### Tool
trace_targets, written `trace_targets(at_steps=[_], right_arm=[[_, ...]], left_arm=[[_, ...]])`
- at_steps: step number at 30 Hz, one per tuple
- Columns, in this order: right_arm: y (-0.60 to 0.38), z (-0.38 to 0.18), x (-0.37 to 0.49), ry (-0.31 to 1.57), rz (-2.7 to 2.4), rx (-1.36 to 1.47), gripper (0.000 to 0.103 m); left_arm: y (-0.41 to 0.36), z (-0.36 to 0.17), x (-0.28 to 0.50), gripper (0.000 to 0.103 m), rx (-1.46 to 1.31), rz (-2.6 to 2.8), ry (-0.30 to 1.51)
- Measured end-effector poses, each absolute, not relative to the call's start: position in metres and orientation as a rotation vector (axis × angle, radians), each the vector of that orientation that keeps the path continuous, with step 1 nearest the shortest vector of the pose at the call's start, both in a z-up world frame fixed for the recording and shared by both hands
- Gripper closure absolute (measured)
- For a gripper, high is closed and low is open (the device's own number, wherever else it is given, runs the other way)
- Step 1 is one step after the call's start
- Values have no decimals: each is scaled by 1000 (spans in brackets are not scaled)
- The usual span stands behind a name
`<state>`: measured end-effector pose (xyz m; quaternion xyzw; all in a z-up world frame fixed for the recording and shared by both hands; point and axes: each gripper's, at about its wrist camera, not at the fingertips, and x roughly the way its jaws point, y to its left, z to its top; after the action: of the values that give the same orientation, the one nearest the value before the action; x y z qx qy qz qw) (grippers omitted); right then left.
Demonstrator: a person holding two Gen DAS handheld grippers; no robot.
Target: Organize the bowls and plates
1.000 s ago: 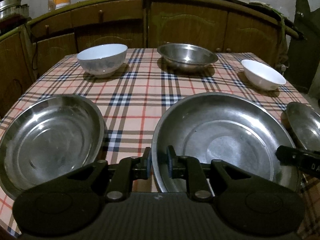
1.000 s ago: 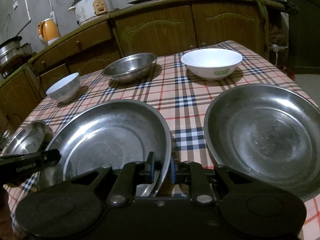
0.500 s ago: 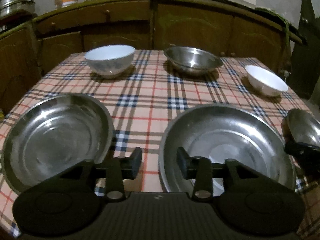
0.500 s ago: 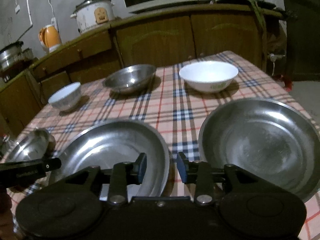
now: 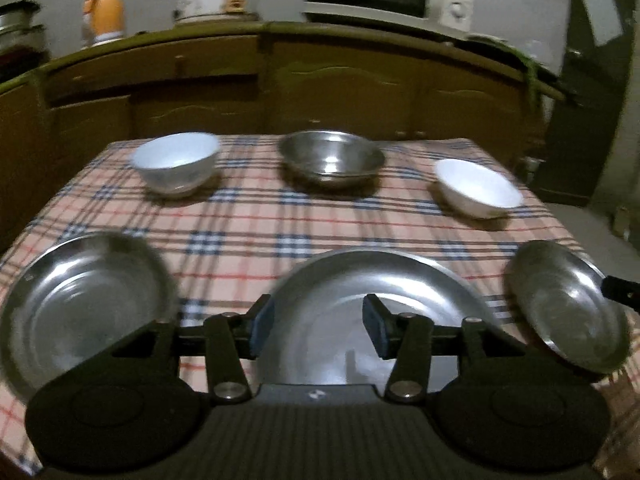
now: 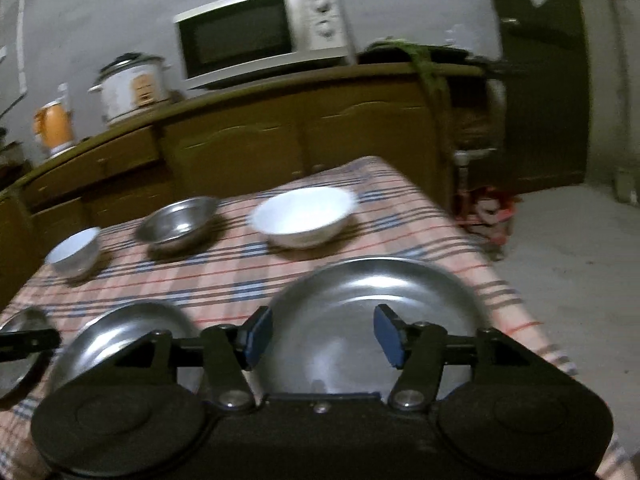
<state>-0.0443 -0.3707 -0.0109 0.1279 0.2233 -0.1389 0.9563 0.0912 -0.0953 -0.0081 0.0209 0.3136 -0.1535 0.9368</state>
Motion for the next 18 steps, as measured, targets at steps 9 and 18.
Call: trace_targets(at_steps=[9,18], right_arm=[[-441,-37,-65,478,-433,357,22],[-472,-63,-58,526,-437,458,22]], left_arm=[[-185,-10,89,46,128,-502,635],[-252,-34,104,33,222,-554,679]])
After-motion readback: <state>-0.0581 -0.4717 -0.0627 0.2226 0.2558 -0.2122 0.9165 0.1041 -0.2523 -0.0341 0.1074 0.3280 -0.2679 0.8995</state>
